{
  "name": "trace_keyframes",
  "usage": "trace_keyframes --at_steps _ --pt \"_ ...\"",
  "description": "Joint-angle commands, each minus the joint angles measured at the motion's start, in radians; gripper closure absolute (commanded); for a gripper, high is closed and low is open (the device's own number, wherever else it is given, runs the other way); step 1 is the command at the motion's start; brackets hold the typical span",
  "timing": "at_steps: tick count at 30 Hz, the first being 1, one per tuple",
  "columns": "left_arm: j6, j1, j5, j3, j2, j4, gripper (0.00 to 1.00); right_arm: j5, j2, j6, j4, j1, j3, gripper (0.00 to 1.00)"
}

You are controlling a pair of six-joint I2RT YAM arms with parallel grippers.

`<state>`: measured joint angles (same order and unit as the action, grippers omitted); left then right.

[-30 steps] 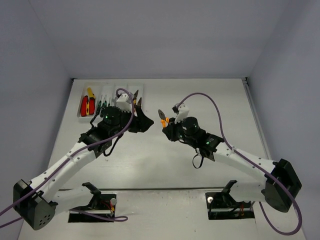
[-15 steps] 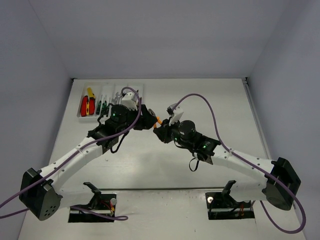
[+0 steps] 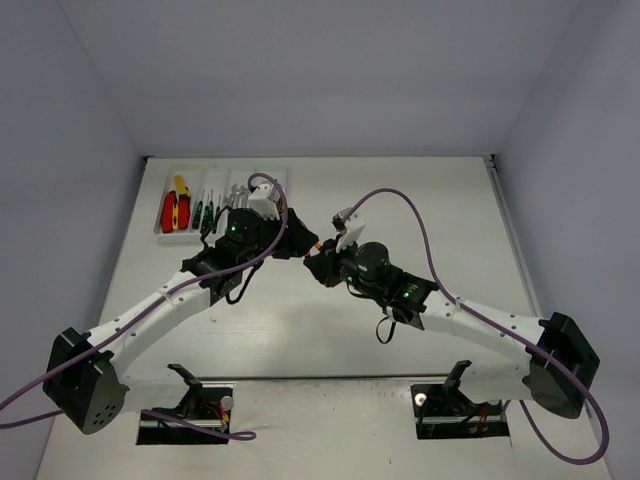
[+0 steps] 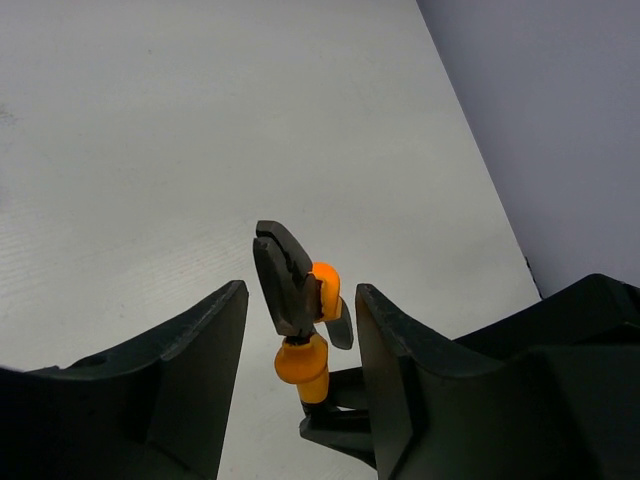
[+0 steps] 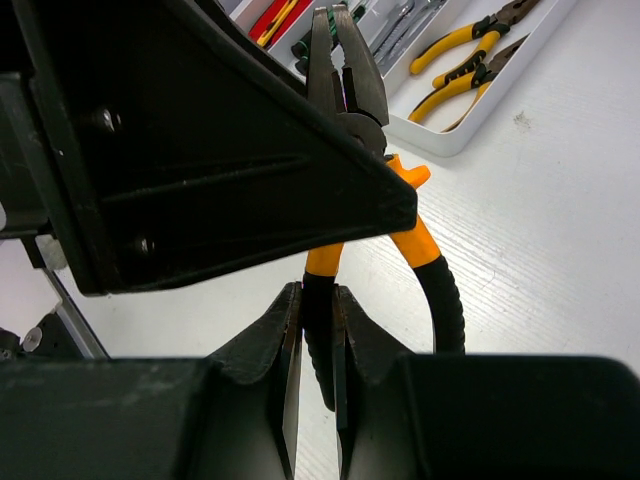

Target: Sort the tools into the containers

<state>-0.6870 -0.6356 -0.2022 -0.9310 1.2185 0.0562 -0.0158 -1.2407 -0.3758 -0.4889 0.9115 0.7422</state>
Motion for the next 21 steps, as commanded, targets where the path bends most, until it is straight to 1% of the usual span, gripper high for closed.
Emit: trace_keyframes --at_steps 1,3,6,8,9,10,11,12,14,16,17,18,19,21 --pt "-0.019 -0.013 -0.018 -0.050 -0.010 0.099 0.56 0.006 0.011 -0.010 -0.140 0.007 0.012 1.00" --pt "-0.020 -0.014 -0.017 -0.044 -0.010 0.100 0.58 0.008 0.012 -0.012 -0.146 0.007 0.010 1.00" --pt "-0.023 -0.015 -0.013 -0.037 -0.011 0.106 0.67 0.007 0.011 -0.014 -0.152 0.007 0.008 1.00" --pt "-0.023 -0.015 -0.014 -0.036 -0.012 0.110 0.78 0.007 0.010 -0.016 -0.154 0.007 0.008 1.00" --pt "-0.023 -0.015 -0.015 -0.039 -0.011 0.111 0.87 0.008 0.007 -0.017 -0.155 0.007 0.006 1.00" --pt "-0.022 -0.015 -0.017 -0.041 -0.009 0.111 0.94 0.008 0.007 -0.018 -0.155 0.007 0.005 1.00" --pt "-0.021 -0.015 -0.019 -0.042 -0.007 0.111 0.98 0.009 0.007 -0.019 -0.155 0.007 0.005 0.99" --pt "-0.020 -0.015 -0.018 -0.042 -0.006 0.111 1.00 0.010 0.007 -0.020 -0.155 0.007 0.005 0.96" --pt "-0.018 -0.014 -0.016 -0.042 -0.005 0.112 1.00 0.011 0.004 -0.018 -0.155 0.007 0.004 0.82" --pt "-0.005 -0.013 -0.013 -0.042 -0.004 0.111 1.00 0.012 0.006 -0.017 -0.154 0.007 -0.003 0.59" --pt "0.007 -0.008 -0.010 -0.044 -0.004 0.110 1.00 0.038 0.010 -0.011 -0.150 0.007 -0.005 0.44" --pt "0.014 0.000 -0.006 -0.046 -0.004 0.102 1.00 0.055 0.016 -0.007 -0.137 0.006 -0.009 0.35" --pt "0.026 0.010 -0.001 -0.054 -0.002 0.085 1.00 0.067 0.022 -0.001 -0.123 0.005 -0.011 0.29" --pt "0.072 0.038 0.009 -0.085 0.008 0.025 1.00 0.089 0.036 0.015 -0.084 0.004 -0.016 0.22"
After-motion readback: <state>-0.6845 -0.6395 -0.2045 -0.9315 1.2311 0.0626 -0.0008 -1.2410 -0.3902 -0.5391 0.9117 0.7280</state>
